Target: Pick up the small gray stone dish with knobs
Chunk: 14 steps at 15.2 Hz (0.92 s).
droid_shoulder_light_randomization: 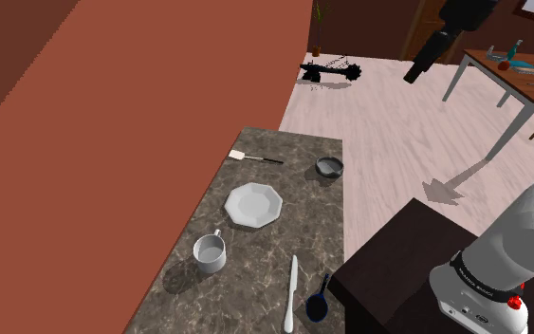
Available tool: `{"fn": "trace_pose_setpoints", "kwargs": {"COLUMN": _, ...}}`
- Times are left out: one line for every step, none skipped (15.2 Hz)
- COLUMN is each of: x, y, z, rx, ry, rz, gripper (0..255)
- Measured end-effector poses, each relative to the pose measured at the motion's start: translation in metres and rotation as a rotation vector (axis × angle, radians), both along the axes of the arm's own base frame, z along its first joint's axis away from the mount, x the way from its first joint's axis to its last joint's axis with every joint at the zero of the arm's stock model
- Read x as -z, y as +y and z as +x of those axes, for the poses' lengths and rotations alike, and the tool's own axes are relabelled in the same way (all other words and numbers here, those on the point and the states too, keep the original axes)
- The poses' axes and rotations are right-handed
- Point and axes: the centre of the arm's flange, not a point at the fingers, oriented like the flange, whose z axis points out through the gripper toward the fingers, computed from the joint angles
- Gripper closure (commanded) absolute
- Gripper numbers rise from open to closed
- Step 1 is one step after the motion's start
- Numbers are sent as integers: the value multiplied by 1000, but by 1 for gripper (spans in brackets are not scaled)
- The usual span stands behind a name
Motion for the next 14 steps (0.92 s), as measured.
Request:
{"fn": "trace_pose_setpoints", "kwargs": {"x": 0, "y": 0, "z": 0, "rx": 0, "ry": 0, "rz": 0, "gripper": 0}}
{"fn": "trace_pose_setpoints", "kwargs": {"x": 5, "y": -1, "z": 4, "rx": 6, "ry": 2, "rz": 1, "gripper": 0}}
{"fn": "trace_pose_setpoints", "kwargs": {"x": 11, "y": -4, "z": 9, "rx": 14, "ry": 5, "rz": 2, "gripper": 0}}
{"fn": "trace_pose_setpoints", "kwargs": {"x": 20, "y": -5, "z": 16, "rx": 24, "ry": 8, "rz": 3, "gripper": 0}}
{"fn": "trace_pose_setpoints", "kwargs": {"x": 28, "y": -10, "z": 24, "rx": 36, "ry": 11, "rz": 4, "gripper": 0}}
{"fn": "trace_pose_setpoints", "kwargs": {"x": 37, "y": -13, "z": 29, "rx": 47, "ry": 15, "rz": 5, "gripper": 0}}
{"fn": "trace_pose_setpoints", "kwargs": {"x": 50, "y": -18, "z": 36, "rx": 59, "ry": 19, "rz": 7, "gripper": 0}}
{"fn": "trace_pose_setpoints", "kwargs": {"x": 61, "y": -23, "z": 45, "rx": 70, "ry": 22, "rz": 8, "gripper": 0}}
{"fn": "trace_pose_setpoints", "kwargs": {"x": 71, "y": -30, "z": 53, "rx": 82, "ry": 25, "rz": 9, "gripper": 0}}
{"fn": "trace_pose_setpoints", "kwargs": {"x": 79, "y": -33, "z": 60, "rx": 94, "ry": 29, "rz": 11, "gripper": 0}}
{"fn": "trace_pose_setpoints", "kwargs": {"x": 91, "y": -37, "z": 67, "rx": 106, "ry": 32, "rz": 12, "gripper": 0}}
{"fn": "trace_pose_setpoints", "kwargs": {"x": 102, "y": -39, "z": 77, "rx": 117, "ry": 35, "rz": 14, "gripper": 0}}
{"fn": "trace_pose_setpoints", "kwargs": {"x": 111, "y": -42, "z": 82, "rx": 129, "ry": 38, "rz": 15, "gripper": 0}}
{"fn": "trace_pose_setpoints", "kwargs": {"x": 120, "y": -48, "z": 89, "rx": 141, "ry": 42, "rz": 16, "gripper": 0}}
